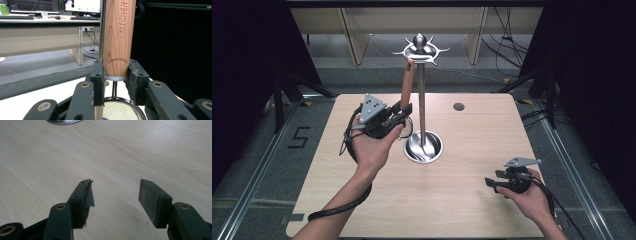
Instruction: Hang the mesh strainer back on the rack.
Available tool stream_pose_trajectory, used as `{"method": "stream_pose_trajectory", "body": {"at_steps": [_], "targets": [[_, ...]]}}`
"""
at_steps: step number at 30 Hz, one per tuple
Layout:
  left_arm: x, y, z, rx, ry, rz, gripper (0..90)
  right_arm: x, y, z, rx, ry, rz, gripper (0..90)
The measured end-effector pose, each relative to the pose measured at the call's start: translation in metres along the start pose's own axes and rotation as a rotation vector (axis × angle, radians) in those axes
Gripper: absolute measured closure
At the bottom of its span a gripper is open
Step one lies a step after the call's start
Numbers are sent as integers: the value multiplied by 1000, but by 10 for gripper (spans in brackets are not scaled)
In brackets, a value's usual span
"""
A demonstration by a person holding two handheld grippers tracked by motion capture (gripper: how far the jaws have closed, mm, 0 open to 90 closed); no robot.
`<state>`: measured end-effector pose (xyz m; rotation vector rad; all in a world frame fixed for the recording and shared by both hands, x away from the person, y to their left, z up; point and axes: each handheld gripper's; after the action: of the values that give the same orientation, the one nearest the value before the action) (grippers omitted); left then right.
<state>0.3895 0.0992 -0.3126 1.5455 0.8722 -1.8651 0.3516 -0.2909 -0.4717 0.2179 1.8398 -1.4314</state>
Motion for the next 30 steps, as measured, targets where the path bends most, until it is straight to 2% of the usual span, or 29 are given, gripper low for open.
{"method": "stream_pose_trajectory", "body": {"at_steps": [2, 4, 6, 8, 9, 16, 17, 22, 23, 24, 25, 27, 28, 30], "targets": [[1, 2, 2, -1, -2, 3, 689, 0, 1, 0, -8, -3, -2, 446], [1, 3, 3, -2, -1, 2, 689, 1, 0, -2, -13, 28, -7, 446], [1, 5, 3, -4, 2, 1, 689, 0, 1, 0, -6, -6, 3, 446], [0, 7, 4, -4, 4, 1, 688, 0, 0, -1, -9, 5, -3, 446], [0, 8, 4, -5, 7, -1, 689, 1, 2, 1, -5, -28, 8, 446], [-1, 13, 4, -12, 4, -7, 688, 1, 2, 1, -8, -31, 8, 446], [-2, 15, 4, -13, -1, -2, 688, 0, 0, 0, -14, -7, -5, 446], [-3, 17, 4, -13, -1, -7, 688, 0, 1, 0, -9, -5, 8, 446], [-2, 18, 4, -13, 0, -12, 687, 0, 0, 0, -7, 7, 3, 446], [-2, 18, 4, -13, 0, -12, 687, 0, 0, 0, -7, 7, 3, 446], [-2, 19, 5, -14, 0, -14, 687, 1, 2, 3, 6, -40, 39, 446], [-3, 21, 5, -14, 1, -15, 688, 0, 0, 2, -5, -12, 16, 446], [-3, 21, 5, -14, 1, -15, 688, 1, 1, 3, -1, -27, 23, 446], [-3, 22, 5, -15, 0, -17, 687, 1, 0, 2, 0, -20, 14, 446]]}}
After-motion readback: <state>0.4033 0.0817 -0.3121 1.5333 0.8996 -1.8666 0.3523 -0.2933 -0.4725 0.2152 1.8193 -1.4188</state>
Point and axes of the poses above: each handheld gripper's, and its own axes: y roughly forward along the jaws, x roughly out of its underside, z roughly to its right, and after that the axes turned 6 degrees about x, right-handed
